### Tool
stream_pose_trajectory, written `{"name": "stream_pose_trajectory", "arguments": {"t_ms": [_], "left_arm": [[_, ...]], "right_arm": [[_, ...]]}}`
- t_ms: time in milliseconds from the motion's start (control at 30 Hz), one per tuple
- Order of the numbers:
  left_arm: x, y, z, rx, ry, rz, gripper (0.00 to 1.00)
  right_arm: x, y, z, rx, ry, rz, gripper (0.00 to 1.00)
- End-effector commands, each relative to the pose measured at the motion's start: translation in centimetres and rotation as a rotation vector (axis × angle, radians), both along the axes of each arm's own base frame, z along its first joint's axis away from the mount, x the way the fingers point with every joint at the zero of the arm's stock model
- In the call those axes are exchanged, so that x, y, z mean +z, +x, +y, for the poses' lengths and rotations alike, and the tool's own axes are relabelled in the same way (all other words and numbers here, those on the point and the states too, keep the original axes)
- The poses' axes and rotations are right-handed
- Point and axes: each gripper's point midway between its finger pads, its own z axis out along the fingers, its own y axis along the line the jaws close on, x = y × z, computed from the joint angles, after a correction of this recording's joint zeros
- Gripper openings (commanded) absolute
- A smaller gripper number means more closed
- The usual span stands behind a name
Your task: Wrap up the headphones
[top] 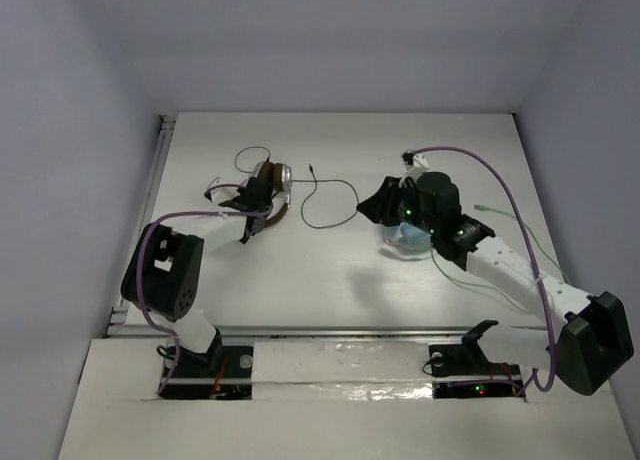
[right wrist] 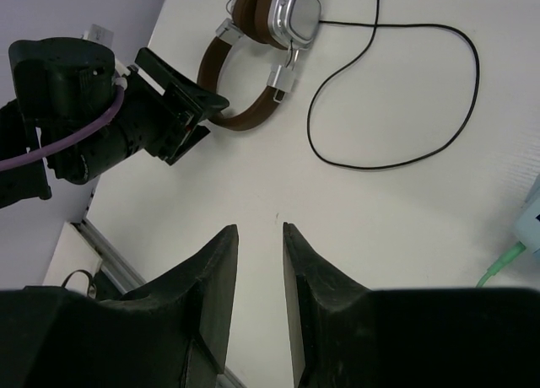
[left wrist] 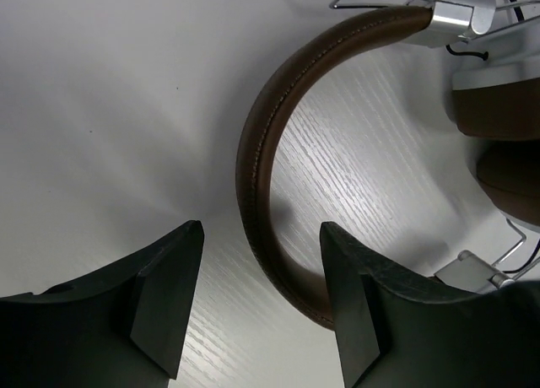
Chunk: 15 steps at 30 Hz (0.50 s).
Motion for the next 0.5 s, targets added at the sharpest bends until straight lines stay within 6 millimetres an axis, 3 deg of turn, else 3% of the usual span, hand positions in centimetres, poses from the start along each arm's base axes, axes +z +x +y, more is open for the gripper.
{"name": "stream_pose_trajectory", "arguments": {"t_ms": [0, 133, 267, 467], "left_arm": [[0.2, -0.3, 2.1, 0.057, 0.064, 0.002, 0.55], [-0.4, 0.0, 2.2, 0.034, 0.082, 0.029, 0.54], [-1.1, 0.5, 1.1, -0.011, 0.052, 0.061, 0.46], [-2.1, -0.3, 0.5, -0.044, 0.054, 0.120, 0.46]], "right_arm": [[1.1, 0.7, 0.5, -0.002, 0.019, -0.051, 0.34], [0.7, 0.9, 0.6, -0.004, 0.014, -0.039, 0.35], [1.1, 1.3, 0.3, -0.028, 0.008, -0.050, 0.35], [1.0, 1.4, 0.4, -0.029, 0.011, -0.050, 0.35]]}}
